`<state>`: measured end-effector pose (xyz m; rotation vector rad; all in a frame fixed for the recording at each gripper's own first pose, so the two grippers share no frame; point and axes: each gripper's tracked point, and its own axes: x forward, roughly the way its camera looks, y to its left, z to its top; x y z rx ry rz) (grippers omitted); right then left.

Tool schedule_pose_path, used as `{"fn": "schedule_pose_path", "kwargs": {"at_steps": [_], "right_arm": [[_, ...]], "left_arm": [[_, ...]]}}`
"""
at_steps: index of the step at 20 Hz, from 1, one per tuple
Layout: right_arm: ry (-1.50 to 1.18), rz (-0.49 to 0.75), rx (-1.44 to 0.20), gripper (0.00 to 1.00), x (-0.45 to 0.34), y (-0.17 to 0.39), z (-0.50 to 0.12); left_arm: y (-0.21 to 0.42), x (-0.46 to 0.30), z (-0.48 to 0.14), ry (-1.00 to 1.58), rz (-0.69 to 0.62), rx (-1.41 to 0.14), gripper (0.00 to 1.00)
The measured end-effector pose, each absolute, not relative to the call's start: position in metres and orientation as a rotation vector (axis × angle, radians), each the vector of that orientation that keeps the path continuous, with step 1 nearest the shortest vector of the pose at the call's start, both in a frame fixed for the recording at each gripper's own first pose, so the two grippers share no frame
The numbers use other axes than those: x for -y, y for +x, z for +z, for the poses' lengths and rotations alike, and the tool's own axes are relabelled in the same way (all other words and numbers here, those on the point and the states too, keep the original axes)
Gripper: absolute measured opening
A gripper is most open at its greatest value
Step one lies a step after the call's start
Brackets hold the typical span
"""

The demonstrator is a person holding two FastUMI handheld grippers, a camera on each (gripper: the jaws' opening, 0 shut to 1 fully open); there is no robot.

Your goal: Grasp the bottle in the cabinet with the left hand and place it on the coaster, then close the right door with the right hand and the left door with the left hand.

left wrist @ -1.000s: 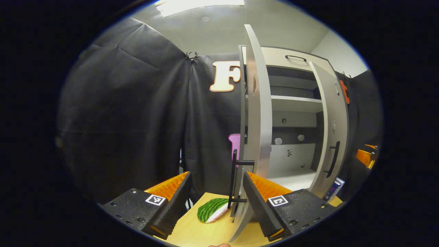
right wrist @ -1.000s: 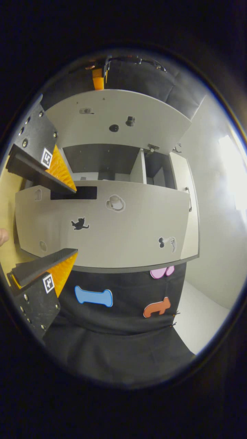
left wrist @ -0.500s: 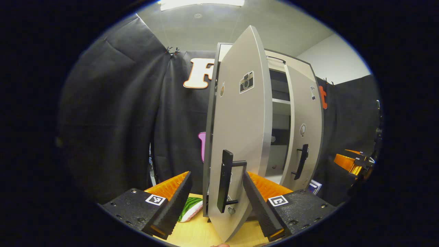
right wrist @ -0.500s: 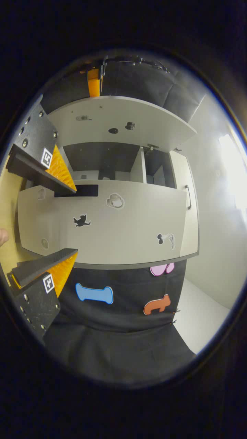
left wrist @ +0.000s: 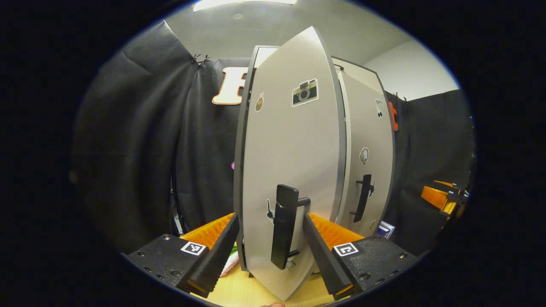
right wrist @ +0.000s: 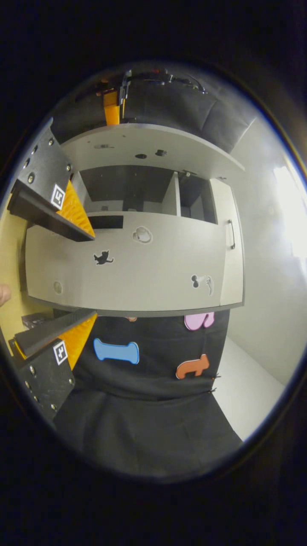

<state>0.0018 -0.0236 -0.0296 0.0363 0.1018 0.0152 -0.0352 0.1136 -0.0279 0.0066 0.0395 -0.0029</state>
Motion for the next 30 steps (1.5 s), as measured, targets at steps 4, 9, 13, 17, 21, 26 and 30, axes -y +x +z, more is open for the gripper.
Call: {"fn": "schedule_pose_path", "kwargs": {"at_steps": [4,9,13,17,21,26,30], "right_arm": [[0.064,0.001,-0.116,0.96,0.031,0.002,-0.032],[0.052,-0.002,-0.111,0.96,0.034,0.002,-0.032],[0.048,-0.015,-0.112,0.96,0.038,-0.001,-0.032],[0.048,-0.046,-0.112,0.96,0.051,-0.007,-0.032],[0.045,-0.093,-0.116,0.93,0.068,-0.013,-0.034],[0.04,-0.158,-0.119,0.93,0.091,-0.024,-0.035],[0.033,-0.205,-0.118,0.96,0.109,-0.03,-0.035]], "left_arm": [[-0.03,-0.105,-0.031,-0.026,-0.024,-0.041,0.93],[-0.023,-0.094,-0.035,-0.019,-0.062,-0.051,0.93],[-0.013,-0.083,-0.037,-0.012,-0.093,-0.056,0.87],[-0.001,-0.07,-0.041,-0.014,-0.134,-0.064,0.94],[0.016,-0.054,-0.042,0.003,-0.169,-0.064,0.99],[0.035,-0.04,-0.045,0.038,-0.192,-0.067,0.99],[0.049,-0.031,-0.047,0.026,-0.197,-0.067,1.0]]}}
